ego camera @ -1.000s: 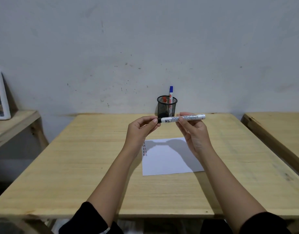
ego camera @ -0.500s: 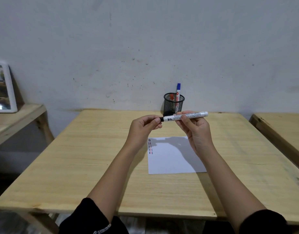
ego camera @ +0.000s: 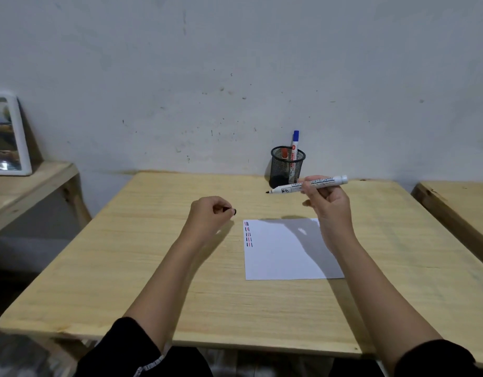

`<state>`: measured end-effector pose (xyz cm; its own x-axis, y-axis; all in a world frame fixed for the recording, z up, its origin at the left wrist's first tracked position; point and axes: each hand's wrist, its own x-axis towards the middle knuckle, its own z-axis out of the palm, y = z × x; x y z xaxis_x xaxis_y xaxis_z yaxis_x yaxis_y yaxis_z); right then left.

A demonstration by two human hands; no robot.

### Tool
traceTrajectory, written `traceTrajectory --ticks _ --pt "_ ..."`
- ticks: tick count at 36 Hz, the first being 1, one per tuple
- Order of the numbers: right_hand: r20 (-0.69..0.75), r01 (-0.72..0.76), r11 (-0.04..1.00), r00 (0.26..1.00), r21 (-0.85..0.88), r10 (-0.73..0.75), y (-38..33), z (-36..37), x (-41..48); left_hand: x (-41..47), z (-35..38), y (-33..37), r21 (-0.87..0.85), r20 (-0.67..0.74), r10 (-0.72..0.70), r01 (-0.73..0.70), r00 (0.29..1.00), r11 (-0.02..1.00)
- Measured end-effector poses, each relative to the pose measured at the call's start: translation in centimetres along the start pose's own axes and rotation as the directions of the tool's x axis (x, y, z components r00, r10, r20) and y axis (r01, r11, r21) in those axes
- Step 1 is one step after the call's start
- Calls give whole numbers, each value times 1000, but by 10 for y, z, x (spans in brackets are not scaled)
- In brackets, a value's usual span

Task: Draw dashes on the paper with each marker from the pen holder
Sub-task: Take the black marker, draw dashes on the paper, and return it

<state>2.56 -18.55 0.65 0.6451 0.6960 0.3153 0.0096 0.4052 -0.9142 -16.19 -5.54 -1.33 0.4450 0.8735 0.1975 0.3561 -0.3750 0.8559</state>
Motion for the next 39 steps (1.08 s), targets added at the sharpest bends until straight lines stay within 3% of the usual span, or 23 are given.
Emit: traceTrajectory --ticks 4,8,13,20,23,27,31,39 --pt "34 -88 995 996 35 87 10 10 -5 3 5 -7 276 114 -5 -26 993 961" --pt "77 -132 990 989 58 127 14 19 -9 7 5 -6 407 214 -37 -54 976 912" --pt "59 -119 980 990 -161 130 20 25 -13 4 10 -5 413 235 -82 -23 968 911" --pt "23 -197 961 978 -196 205 30 39 -32 -45 9 -6 304 -16 58 -50 998 951" --pt "30 -211 948 974 -237 225 38 46 -42 -72 13 -16 318 159 97 -144 982 937" --pt "-17 -225 932 973 -285 229 46 53 -50 -87 15 -21 476 361 49 -229 931 849" --pt "-9 -222 907 972 -358 235 52 54 -53 -91 19 -24 590 408 6 -268 913 762" --pt "28 -207 896 971 -392 237 54 55 -54 -92 21 -28 612 408 5 -277 913 741"
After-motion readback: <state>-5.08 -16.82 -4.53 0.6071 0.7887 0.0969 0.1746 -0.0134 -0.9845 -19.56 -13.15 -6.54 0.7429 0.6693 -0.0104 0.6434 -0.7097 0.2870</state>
